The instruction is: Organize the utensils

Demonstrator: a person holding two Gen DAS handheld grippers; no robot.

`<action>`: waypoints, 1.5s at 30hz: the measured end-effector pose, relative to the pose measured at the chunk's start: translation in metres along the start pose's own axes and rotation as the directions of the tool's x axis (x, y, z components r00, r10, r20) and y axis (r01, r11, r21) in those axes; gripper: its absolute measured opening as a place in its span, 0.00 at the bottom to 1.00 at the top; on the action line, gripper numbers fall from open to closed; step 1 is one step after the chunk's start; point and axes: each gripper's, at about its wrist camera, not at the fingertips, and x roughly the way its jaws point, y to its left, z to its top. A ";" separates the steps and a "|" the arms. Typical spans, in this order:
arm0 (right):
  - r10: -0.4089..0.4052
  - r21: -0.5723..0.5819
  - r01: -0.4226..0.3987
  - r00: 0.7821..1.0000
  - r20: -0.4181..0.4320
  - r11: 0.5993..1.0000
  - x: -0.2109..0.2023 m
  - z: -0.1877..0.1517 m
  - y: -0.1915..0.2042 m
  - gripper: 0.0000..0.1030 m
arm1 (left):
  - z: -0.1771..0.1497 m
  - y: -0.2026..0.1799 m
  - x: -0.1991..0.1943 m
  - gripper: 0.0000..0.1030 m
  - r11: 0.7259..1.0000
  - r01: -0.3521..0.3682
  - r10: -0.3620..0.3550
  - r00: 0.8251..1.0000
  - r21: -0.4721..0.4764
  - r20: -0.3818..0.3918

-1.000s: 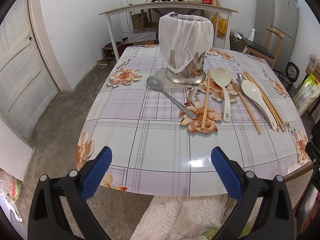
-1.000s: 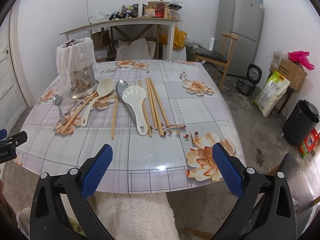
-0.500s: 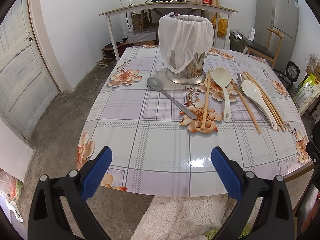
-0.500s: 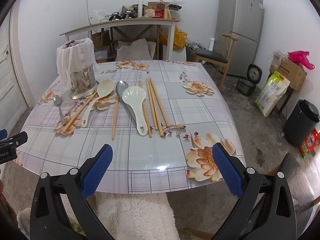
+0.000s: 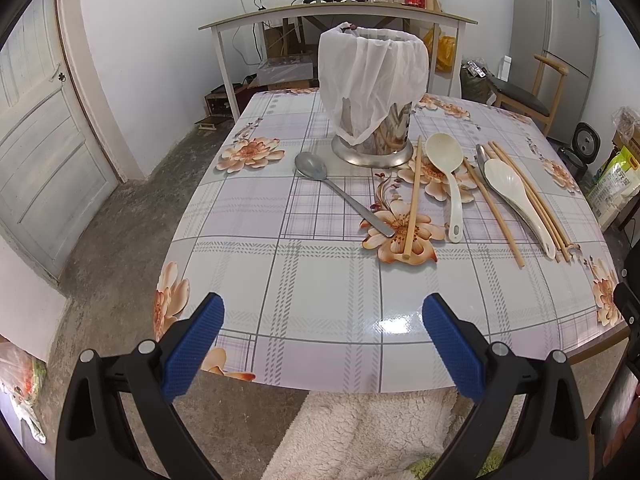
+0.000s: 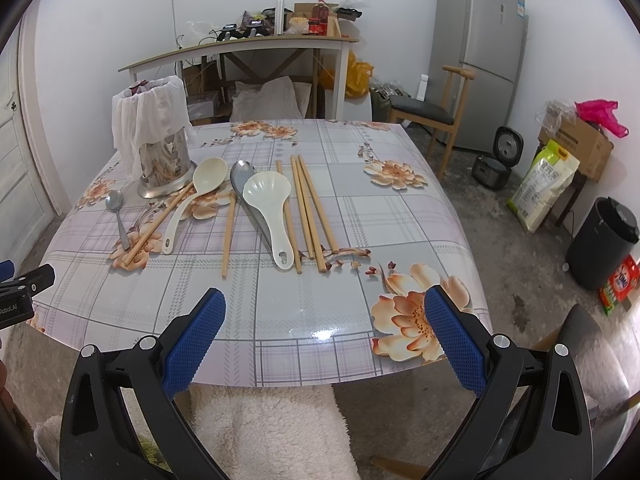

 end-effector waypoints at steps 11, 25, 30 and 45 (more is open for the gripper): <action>-0.002 0.002 0.002 1.000 -0.004 1.000 0.002 0.000 0.000 0.92 | -0.001 0.001 0.002 0.94 1.000 0.001 -0.001 1.000 -0.001 -0.005; -0.006 0.001 0.006 0.999 -0.045 1.000 0.020 0.001 0.008 0.92 | 0.007 0.003 0.025 0.94 1.000 0.000 0.001 0.999 0.020 -0.039; 0.013 -0.021 -0.015 0.998 -0.063 1.000 0.034 0.004 0.018 0.92 | 0.013 0.005 0.036 0.94 0.999 -0.014 0.015 0.999 0.040 -0.032; 0.191 -0.141 -0.189 0.982 0.001 0.972 0.067 0.045 0.063 0.92 | 0.062 0.038 0.079 0.94 0.994 0.095 -0.092 0.994 -0.047 0.064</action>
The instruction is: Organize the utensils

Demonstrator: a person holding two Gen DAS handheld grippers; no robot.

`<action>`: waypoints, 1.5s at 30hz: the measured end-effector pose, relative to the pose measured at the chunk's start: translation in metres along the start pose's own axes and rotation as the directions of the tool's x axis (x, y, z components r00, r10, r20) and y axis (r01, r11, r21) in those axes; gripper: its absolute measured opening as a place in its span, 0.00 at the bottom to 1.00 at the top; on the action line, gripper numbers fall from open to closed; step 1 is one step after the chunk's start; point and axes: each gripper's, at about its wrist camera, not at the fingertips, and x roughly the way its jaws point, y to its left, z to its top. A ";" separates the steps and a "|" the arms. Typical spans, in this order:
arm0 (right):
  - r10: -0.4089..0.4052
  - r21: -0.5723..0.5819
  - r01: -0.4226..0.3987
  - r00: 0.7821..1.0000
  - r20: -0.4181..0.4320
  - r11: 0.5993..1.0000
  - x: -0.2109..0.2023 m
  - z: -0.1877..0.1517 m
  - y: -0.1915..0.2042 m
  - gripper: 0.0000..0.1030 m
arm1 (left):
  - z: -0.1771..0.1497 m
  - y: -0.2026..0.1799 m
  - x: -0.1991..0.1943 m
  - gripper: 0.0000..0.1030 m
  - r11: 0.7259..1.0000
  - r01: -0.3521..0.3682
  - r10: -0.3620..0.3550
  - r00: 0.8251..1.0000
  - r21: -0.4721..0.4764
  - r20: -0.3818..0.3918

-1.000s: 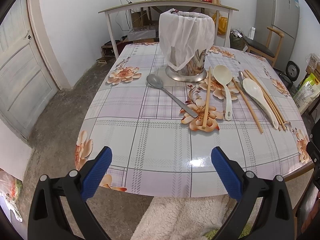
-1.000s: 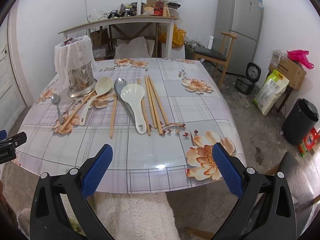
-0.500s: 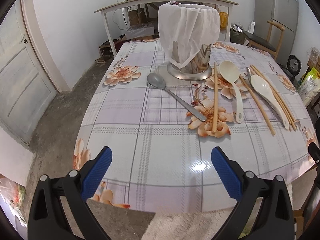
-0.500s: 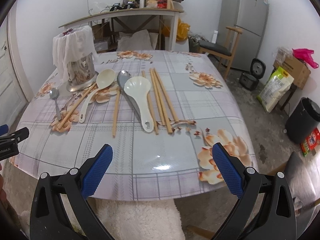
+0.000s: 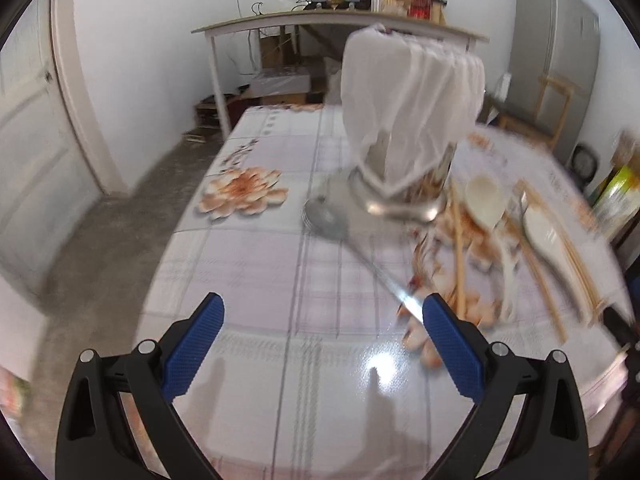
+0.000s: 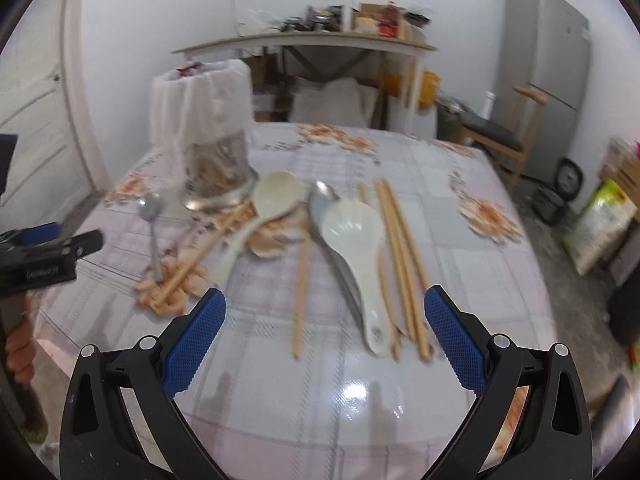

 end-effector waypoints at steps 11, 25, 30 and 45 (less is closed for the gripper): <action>0.041 -0.005 -0.041 0.999 -0.033 0.999 0.033 0.013 0.002 0.92 | 0.034 0.010 0.040 0.94 0.982 0.186 -0.186 0.982 -0.029 0.017; 0.046 0.021 -0.045 0.995 -0.085 0.999 0.063 0.014 -0.003 0.92 | 0.057 0.035 0.117 0.51 0.985 0.171 -0.174 0.978 -0.036 -0.112; 0.050 0.031 -0.047 0.994 -0.099 0.998 0.071 0.014 -0.005 0.92 | 0.058 0.027 0.119 0.38 0.989 0.148 -0.145 0.984 0.016 -0.107; 0.016 0.061 -0.012 0.997 -0.079 0.998 0.061 0.015 -0.021 0.92 | 0.054 0.005 0.109 0.10 0.986 0.088 -0.079 0.994 0.141 -0.071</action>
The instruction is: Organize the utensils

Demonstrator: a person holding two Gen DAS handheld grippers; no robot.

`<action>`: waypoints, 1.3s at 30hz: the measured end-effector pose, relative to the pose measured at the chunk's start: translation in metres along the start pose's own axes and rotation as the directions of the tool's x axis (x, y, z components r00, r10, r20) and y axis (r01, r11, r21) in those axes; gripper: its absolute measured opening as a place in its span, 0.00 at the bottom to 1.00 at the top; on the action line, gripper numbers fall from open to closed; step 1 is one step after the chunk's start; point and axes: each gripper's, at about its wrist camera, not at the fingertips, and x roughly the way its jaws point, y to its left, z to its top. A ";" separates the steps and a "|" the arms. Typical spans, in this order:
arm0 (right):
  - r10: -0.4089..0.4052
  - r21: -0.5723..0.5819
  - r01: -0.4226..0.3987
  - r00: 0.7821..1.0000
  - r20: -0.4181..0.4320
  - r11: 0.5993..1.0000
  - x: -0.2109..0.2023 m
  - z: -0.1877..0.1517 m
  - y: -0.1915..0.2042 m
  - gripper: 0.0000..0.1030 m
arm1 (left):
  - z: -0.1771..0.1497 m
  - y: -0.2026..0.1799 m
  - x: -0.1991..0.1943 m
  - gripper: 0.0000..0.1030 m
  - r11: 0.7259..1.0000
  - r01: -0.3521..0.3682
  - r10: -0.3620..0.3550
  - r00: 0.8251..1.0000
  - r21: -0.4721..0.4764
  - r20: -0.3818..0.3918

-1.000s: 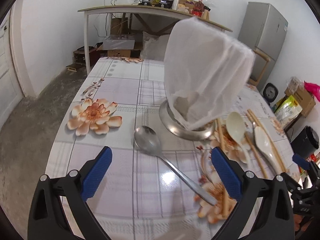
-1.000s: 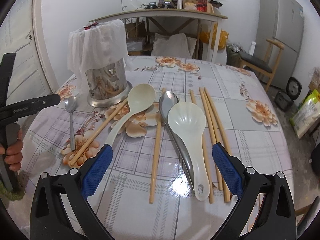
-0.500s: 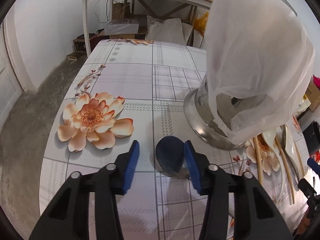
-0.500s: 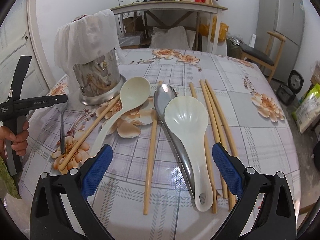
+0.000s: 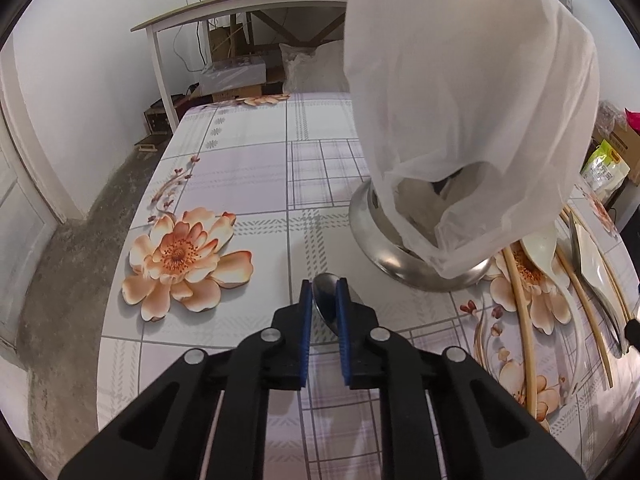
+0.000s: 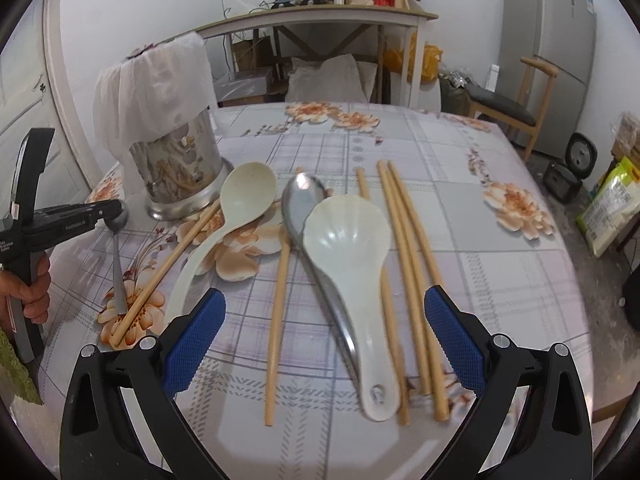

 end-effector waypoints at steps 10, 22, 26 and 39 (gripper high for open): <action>0.211 0.073 -0.210 0.978 -0.004 0.975 0.004 0.048 -0.050 0.81 | 0.001 0.010 -0.011 0.06 0.996 0.060 -0.060 0.998 -0.072 -0.001; 0.338 0.028 -0.342 0.907 -0.253 0.939 0.104 0.074 -0.075 0.42 | -0.004 0.016 -0.025 0.05 0.992 0.084 -0.083 0.996 -0.096 0.021; 0.360 0.002 -0.373 0.895 -0.264 0.928 0.108 0.077 -0.075 0.39 | -0.004 0.016 -0.025 0.05 0.991 0.086 -0.084 0.996 -0.098 0.019; 0.368 -0.103 -0.417 0.875 -0.313 0.903 0.110 0.081 -0.063 0.19 | -0.003 0.014 -0.026 0.05 0.993 0.074 -0.073 0.997 -0.095 0.019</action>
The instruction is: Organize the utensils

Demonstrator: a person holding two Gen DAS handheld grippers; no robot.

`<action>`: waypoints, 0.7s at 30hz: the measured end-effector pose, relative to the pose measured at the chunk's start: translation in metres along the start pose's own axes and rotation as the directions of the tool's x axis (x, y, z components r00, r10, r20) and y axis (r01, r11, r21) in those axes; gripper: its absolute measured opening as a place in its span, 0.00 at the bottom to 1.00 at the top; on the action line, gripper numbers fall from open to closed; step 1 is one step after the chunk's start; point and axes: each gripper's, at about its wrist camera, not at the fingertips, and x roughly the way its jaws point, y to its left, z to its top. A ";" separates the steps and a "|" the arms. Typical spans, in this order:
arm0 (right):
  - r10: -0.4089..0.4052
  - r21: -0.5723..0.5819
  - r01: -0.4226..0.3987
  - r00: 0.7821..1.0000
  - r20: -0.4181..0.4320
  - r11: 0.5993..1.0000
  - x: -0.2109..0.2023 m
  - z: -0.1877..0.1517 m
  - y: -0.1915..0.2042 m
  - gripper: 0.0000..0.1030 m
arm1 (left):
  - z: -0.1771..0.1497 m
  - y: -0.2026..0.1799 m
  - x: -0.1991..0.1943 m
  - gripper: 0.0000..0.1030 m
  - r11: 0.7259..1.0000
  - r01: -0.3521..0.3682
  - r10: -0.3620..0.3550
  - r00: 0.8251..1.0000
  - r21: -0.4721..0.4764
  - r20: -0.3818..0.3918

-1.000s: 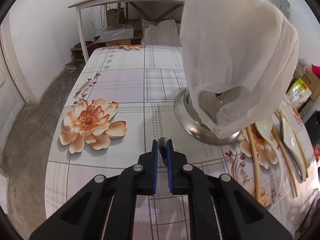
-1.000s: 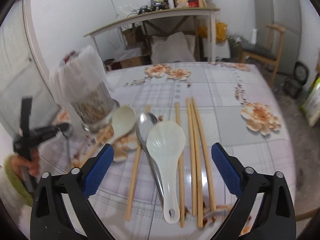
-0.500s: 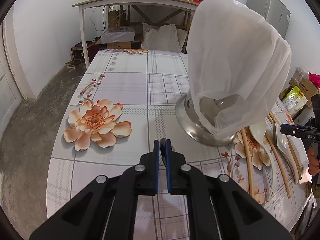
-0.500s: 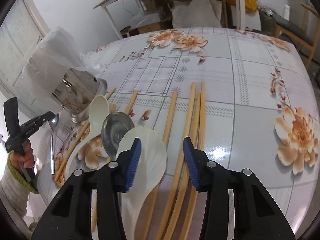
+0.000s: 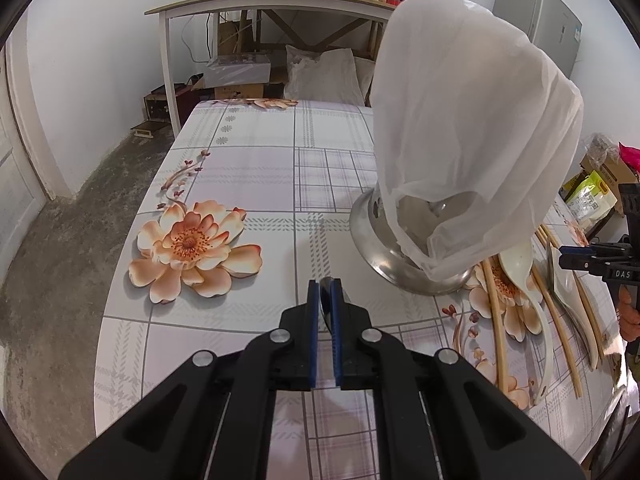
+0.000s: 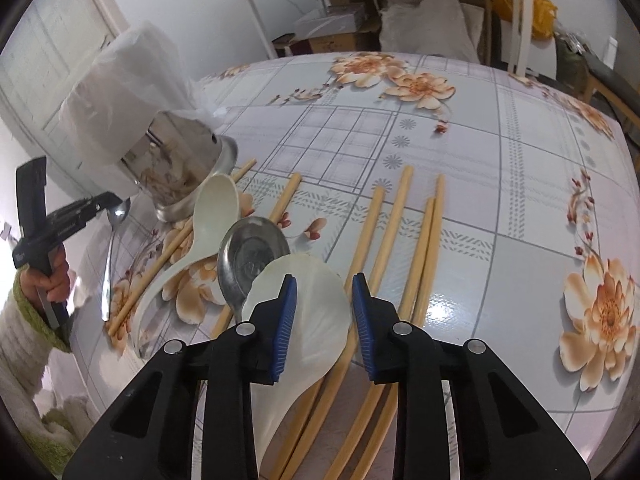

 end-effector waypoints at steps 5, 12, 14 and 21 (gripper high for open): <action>0.001 -0.019 -0.001 1.000 0.010 1.000 -0.004 -0.002 0.003 0.06 | -0.001 -0.002 -0.001 0.05 1.000 -0.001 0.001 1.000 -0.002 0.005; -0.014 0.007 0.013 0.998 0.062 1.000 -0.028 -0.006 0.007 0.01 | 0.000 -0.003 -0.012 0.04 1.000 0.007 -0.006 0.999 -0.007 0.032; -0.021 0.019 0.019 0.996 0.082 1.000 -0.037 -0.007 0.009 0.00 | 0.001 -0.003 -0.017 0.04 1.000 0.009 -0.009 0.999 -0.009 0.044; -0.071 0.057 0.061 0.981 0.182 0.997 -0.078 -0.014 0.027 0.00 | 0.002 -0.009 -0.039 0.03 1.000 0.018 -0.018 0.997 0.005 0.079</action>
